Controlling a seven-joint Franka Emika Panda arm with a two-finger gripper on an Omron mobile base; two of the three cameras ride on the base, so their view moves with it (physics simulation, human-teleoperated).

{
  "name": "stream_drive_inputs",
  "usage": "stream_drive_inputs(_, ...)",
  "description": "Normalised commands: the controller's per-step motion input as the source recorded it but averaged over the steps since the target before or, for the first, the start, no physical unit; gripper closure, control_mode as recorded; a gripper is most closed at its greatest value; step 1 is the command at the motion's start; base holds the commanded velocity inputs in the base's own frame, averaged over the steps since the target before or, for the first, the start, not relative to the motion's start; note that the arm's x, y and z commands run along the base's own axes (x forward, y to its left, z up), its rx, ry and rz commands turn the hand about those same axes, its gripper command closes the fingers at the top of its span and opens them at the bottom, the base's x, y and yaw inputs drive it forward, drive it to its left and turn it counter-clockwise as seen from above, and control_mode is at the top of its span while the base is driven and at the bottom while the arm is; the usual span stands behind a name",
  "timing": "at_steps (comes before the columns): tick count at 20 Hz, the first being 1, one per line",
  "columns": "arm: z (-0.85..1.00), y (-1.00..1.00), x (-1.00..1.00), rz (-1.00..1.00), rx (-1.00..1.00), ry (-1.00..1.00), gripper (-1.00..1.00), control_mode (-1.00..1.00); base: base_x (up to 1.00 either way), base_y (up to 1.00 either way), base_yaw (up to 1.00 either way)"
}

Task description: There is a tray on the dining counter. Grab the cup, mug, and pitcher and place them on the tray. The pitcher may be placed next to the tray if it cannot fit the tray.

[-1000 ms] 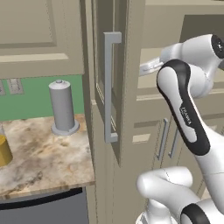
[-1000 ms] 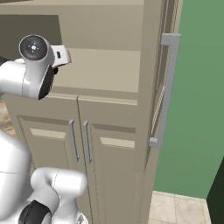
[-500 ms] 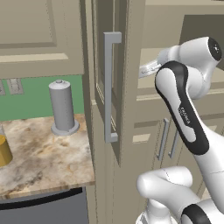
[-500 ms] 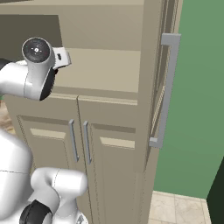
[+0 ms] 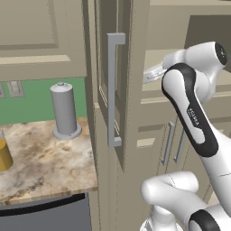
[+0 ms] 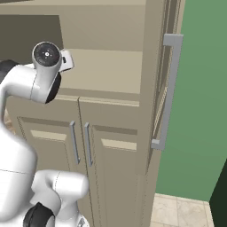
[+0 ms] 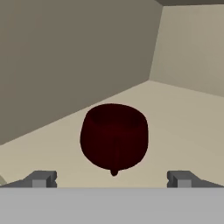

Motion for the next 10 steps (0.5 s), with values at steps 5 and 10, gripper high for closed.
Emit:
stream_drive_inputs(5, 0.0, 0.0, 0.22, 0.0, 0.0, 0.0, -1.0, -1.0, 0.0, 0.0, 0.0)
stream_drive_inputs(10, 0.0, 0.0, 0.22, 0.0, 0.0, 0.0, -1.0, -1.0, 0.0, 0.0, 0.0)
